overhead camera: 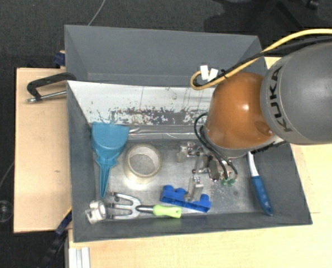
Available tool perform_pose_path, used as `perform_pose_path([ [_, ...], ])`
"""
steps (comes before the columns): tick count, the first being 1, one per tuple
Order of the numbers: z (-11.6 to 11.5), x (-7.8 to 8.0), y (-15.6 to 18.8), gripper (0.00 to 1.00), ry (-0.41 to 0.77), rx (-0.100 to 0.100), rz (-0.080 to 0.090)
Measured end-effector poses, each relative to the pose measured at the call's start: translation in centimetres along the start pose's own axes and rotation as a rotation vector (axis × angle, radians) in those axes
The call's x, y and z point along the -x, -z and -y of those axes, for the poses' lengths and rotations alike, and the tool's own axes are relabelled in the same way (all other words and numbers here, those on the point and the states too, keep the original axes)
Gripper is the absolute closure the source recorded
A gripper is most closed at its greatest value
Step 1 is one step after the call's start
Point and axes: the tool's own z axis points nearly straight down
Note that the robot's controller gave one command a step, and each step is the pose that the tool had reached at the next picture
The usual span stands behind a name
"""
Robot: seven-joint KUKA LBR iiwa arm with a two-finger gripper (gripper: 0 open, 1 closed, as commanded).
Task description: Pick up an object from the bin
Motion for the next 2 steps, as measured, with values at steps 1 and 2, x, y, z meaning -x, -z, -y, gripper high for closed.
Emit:
perform_pose_path([
  [1,0.5,-0.3,-0.3,0.0,-0.02,0.0,-0.002],
  [2,2.0,-0.7,-7.6,0.0,0.038,0.001,0.001],
])
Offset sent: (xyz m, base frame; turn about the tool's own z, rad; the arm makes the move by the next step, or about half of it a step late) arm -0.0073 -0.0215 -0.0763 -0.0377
